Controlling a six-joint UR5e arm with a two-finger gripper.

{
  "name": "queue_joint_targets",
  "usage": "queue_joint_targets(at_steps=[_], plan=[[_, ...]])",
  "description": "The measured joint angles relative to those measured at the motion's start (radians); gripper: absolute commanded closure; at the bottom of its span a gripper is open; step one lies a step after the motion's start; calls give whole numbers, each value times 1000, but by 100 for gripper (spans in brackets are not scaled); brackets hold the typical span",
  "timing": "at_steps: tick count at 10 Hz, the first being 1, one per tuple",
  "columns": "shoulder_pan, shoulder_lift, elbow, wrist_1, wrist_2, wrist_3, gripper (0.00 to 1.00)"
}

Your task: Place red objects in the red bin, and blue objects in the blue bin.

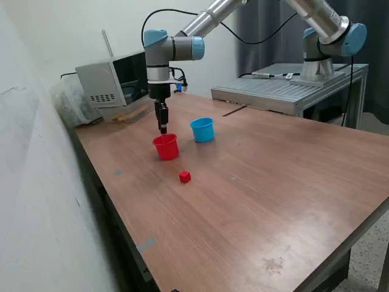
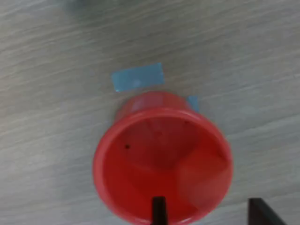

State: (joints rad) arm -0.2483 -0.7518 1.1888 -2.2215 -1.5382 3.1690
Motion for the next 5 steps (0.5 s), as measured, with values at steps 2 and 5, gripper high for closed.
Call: queue_joint_targets(at_steps=[2,5], plan=[[-2,1,-10,0,-4,-2,0],[32,-2,-34,11,0,-3,0]])
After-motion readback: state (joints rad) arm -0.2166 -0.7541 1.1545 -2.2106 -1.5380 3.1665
